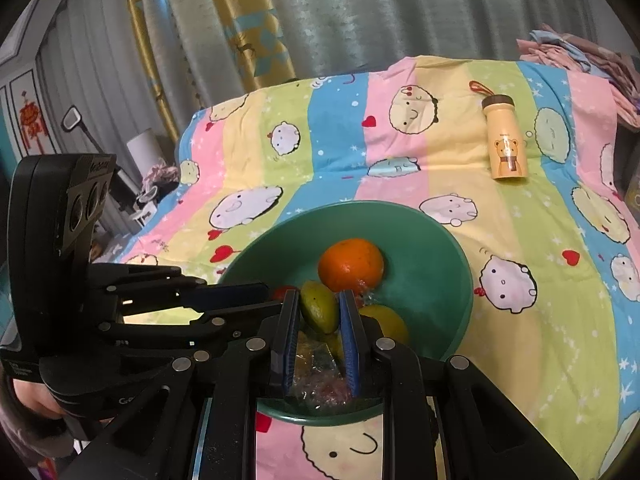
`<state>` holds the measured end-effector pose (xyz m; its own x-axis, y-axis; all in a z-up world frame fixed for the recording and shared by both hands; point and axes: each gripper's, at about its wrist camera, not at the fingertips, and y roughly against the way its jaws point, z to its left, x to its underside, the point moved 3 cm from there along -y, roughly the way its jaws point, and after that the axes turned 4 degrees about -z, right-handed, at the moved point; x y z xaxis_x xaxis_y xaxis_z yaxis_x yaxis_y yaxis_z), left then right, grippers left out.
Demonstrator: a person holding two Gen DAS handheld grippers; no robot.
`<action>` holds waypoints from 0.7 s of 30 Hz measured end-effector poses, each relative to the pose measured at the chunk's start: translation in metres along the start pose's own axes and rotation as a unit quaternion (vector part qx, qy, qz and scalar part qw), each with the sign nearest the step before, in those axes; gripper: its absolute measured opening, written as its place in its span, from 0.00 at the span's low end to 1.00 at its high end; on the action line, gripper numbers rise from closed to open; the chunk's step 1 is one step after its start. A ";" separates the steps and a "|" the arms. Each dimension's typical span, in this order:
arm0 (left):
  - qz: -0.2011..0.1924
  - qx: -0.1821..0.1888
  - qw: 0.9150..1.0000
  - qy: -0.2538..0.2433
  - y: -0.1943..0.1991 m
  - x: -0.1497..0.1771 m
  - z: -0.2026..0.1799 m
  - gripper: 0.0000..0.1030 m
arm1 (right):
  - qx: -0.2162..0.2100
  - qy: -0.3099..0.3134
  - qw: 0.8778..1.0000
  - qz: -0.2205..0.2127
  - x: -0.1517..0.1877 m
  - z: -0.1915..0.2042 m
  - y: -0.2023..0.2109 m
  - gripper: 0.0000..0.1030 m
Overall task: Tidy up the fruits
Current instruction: 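Open both grippers inside the bowl to release the olives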
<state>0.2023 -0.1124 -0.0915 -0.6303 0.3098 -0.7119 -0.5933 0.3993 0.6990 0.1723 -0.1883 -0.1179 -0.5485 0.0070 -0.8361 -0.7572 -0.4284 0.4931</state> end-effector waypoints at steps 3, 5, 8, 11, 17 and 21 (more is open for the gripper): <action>0.002 0.000 1.000 -0.003 -0.002 -0.001 -0.001 0.18 | 0.002 0.008 1.000 0.003 -0.001 0.001 -0.003 0.21; 0.003 -0.001 1.000 -0.004 -0.004 -0.002 -0.002 0.18 | 0.001 0.007 1.000 0.002 -0.001 0.001 -0.003 0.21; 0.005 -0.003 1.000 -0.004 -0.004 -0.001 -0.002 0.18 | 0.001 0.007 1.000 0.002 -0.002 0.002 -0.003 0.21; 0.007 -0.005 1.000 -0.006 -0.005 -0.001 -0.002 0.18 | 0.000 0.007 1.000 0.001 -0.003 0.001 -0.003 0.21; 0.008 -0.013 1.000 -0.006 -0.004 0.000 0.000 0.18 | -0.004 0.002 1.000 0.007 -0.002 -0.001 -0.002 0.21; 0.007 -0.019 1.000 -0.006 -0.002 0.000 0.001 0.19 | -0.002 -0.001 1.000 0.007 -0.002 -0.001 -0.002 0.21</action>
<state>0.2041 -0.1123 -0.0927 -0.6325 0.3263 -0.7024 -0.6025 0.3626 0.7110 0.1747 -0.1884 -0.1175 -0.5599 0.0020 -0.8286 -0.7475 -0.4326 0.5041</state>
